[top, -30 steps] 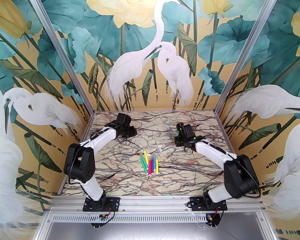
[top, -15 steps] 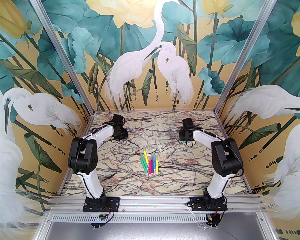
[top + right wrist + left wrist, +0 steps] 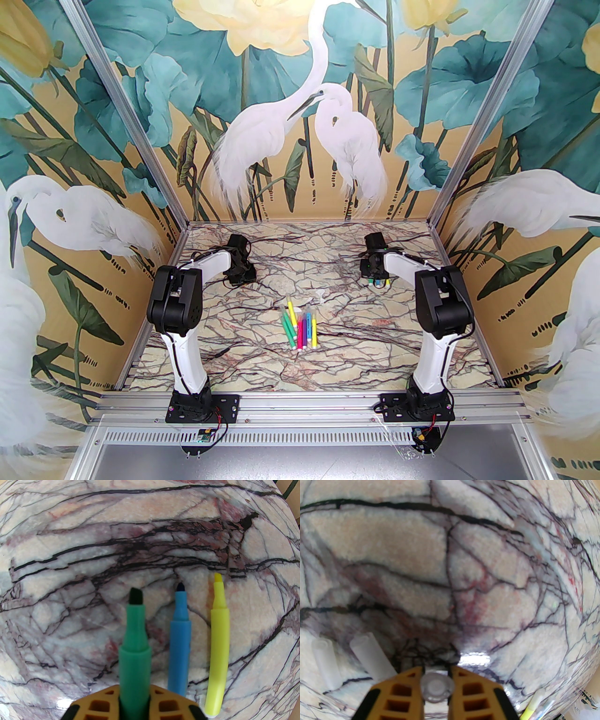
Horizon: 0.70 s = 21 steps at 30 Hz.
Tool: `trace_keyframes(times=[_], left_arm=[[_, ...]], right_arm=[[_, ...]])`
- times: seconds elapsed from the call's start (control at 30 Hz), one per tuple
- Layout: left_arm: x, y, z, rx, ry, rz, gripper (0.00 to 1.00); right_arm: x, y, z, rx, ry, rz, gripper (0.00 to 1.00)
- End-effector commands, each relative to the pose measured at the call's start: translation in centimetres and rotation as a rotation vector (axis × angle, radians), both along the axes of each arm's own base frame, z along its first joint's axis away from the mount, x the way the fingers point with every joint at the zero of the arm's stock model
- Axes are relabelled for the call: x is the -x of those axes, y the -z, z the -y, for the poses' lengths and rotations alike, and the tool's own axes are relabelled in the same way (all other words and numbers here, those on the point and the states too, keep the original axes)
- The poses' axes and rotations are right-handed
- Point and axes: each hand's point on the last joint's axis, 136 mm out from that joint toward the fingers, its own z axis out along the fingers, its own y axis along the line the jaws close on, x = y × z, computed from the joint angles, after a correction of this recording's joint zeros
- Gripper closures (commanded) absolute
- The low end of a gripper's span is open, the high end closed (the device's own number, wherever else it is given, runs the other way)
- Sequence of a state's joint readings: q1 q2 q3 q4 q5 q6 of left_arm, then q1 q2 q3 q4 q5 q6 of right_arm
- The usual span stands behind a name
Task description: Open the pen caps
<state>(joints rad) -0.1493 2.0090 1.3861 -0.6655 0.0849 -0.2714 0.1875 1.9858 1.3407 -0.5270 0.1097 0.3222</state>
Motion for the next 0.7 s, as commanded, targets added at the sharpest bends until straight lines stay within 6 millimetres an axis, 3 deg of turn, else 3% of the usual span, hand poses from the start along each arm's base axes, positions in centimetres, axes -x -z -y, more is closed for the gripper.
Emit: trace_keyframes(times=[0.0, 0.47, 0.67], left_arm=[[-0.5, 0.4, -0.2, -0.003, 0.002, -0.009, 0.84], [-0.3, -0.7, 0.6, 0.043, 0.013, 0.007, 0.68], [-0.4, -3.4, 1.6, 0.108, 0.031, 0.078, 0.60]], right_arm=[[-0.1, 0.4, 0.4, 0.015, 0.035, -0.026, 0.80], [0.5, 1.1, 1.0, 0.036, 0.071, -0.062, 0.75], [0.7, -0.1, 0.8, 0.024, 0.064, -0.045, 0.73]])
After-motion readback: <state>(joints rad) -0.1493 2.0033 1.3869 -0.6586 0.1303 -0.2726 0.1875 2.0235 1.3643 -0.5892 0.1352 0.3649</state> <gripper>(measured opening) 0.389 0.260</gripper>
